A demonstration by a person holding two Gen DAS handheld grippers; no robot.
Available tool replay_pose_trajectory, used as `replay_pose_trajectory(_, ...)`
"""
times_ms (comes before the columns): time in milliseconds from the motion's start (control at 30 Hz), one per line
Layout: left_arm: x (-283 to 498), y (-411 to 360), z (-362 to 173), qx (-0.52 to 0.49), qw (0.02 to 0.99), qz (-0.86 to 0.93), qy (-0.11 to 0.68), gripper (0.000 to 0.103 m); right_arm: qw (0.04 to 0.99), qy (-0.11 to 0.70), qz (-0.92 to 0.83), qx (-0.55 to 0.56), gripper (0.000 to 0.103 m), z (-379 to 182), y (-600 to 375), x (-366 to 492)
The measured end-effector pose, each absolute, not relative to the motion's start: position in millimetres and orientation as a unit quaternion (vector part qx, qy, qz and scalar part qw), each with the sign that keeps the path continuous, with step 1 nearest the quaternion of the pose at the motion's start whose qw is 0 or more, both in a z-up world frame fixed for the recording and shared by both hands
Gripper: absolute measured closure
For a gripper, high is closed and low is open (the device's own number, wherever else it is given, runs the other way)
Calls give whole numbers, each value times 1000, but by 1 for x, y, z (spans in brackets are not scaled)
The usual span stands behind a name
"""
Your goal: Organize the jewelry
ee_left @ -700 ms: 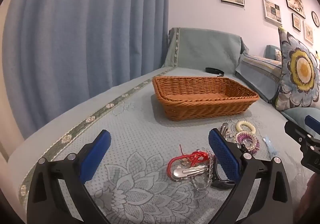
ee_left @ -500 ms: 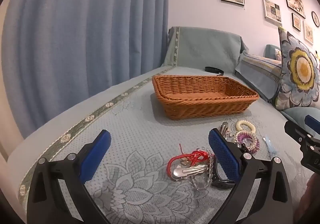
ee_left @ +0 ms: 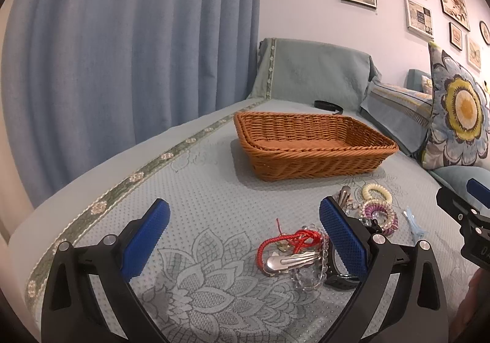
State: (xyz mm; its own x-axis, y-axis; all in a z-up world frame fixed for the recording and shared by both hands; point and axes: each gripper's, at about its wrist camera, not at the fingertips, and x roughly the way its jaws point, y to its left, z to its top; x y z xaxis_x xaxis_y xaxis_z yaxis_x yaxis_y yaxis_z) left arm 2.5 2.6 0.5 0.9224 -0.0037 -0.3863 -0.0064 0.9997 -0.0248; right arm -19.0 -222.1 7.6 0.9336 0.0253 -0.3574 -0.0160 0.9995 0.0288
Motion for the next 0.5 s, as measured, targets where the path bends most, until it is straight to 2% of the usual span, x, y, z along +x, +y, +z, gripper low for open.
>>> replay_pose_trajectory(500,2,4,1,-19,982,0,186,8,983,183,10,13,7,8,-221,-19)
